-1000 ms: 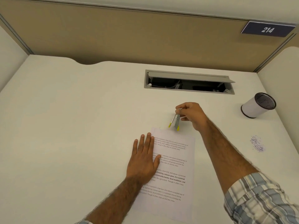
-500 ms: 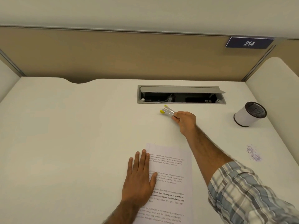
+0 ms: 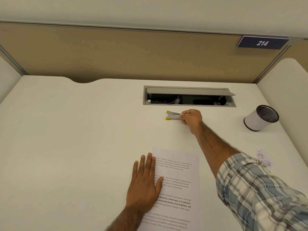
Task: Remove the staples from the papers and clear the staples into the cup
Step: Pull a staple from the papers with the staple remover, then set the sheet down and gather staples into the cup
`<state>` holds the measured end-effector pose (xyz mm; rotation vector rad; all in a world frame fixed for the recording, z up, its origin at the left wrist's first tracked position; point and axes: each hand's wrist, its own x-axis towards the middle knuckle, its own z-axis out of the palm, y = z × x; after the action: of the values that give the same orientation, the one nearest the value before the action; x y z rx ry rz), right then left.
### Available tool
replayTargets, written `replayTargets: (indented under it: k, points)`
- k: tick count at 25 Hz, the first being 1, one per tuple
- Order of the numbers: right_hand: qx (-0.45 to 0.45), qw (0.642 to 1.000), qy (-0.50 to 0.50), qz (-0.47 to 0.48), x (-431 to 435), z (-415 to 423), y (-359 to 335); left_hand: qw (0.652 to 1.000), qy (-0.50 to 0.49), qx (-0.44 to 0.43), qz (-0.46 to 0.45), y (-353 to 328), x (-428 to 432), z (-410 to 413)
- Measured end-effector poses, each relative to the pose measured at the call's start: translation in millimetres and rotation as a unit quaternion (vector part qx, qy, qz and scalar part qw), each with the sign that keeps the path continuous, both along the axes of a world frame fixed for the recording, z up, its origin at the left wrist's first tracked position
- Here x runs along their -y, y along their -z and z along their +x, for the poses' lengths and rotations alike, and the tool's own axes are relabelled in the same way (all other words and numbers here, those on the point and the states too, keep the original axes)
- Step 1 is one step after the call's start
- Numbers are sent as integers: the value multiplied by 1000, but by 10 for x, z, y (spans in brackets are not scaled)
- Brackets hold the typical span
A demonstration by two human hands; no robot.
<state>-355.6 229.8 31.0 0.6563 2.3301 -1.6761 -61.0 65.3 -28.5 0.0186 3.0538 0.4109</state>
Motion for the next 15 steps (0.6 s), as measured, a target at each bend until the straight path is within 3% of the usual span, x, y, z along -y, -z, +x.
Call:
replayTargets:
  k: [4,8,10,12,15]
  points:
    - [-69,963,-135,223,-36,-13,89,1000,2,5,4,-14,-1,0]
    - [-110,911,-193,346,-51,164,51,1000,5,13,6,-26,-7,-2]
    - [-189,877,-225,381,1,446,24,1000,4,12,2,-30,-5,-1]
    - [-274,810,-328,401,42,842,97,1000,3,11,-1,-27,-4,0]
    - [-322,703,-459,438,-31,1372,287,1000,4,12,-1,-15,-7,-1]
